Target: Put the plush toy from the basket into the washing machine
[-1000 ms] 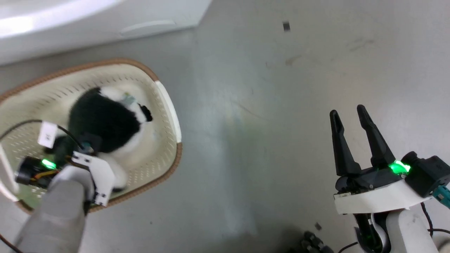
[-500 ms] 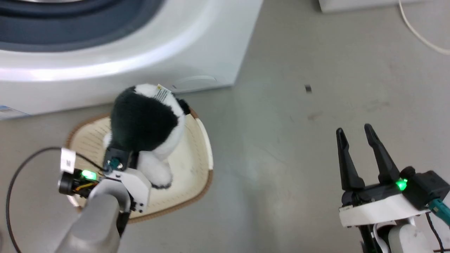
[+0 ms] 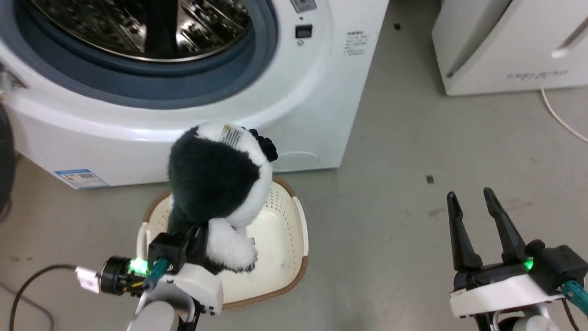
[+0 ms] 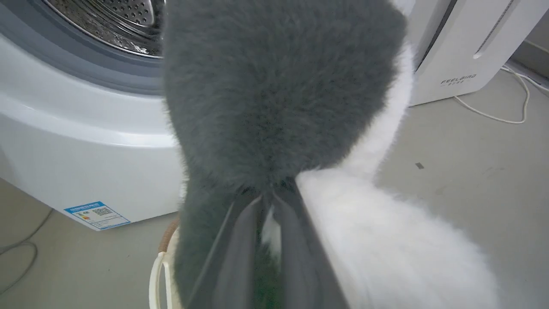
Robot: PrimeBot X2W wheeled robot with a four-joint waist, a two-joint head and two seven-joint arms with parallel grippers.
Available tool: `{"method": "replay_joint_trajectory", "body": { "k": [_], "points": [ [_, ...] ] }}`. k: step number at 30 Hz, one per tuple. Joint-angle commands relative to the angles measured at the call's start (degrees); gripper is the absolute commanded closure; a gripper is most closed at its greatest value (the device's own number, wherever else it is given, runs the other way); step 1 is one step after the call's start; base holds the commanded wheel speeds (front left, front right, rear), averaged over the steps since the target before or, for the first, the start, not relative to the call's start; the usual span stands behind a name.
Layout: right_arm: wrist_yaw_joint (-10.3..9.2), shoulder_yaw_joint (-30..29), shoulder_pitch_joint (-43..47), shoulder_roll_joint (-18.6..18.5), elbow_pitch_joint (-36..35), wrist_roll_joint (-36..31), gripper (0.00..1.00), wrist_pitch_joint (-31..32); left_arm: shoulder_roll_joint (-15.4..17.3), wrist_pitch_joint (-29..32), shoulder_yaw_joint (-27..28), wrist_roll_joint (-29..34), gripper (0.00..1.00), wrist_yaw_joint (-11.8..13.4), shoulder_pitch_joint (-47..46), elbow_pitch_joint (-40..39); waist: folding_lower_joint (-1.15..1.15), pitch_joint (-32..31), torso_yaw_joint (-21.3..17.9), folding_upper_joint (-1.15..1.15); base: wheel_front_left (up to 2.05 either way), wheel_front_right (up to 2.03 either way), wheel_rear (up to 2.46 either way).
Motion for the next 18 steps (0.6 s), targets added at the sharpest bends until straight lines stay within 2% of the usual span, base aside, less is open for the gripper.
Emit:
{"method": "replay_joint_trajectory", "body": {
  "k": [1,9,18],
  "points": [
    [-0.05,-0.1,0.8,0.0,-0.1,-0.6,0.0,-0.2,-0.3,-0.3,0.7,0.4,1.0,0.1,0.9,-1.5,0.01,-1.4,1.0,0.0,0.0,0.0,0.0],
    [-0.05,-0.3,2.5,0.0,-0.4,-0.7,0.0,-0.2,-2.0,-0.3,4.8,4.0,1.0,-1.5,7.0,-14.4,0.01,-4.2,1.7,0.0,0.0,0.0,0.0],
    [-0.05,0.3,2.8,0.0,-1.2,-0.9,0.0,-0.2,-2.6,-0.3,9.1,5.6,1.0,-4.7,9.4,-22.8,0.01,-4.4,1.0,0.0,0.0,0.0,0.0]
  ]
}}
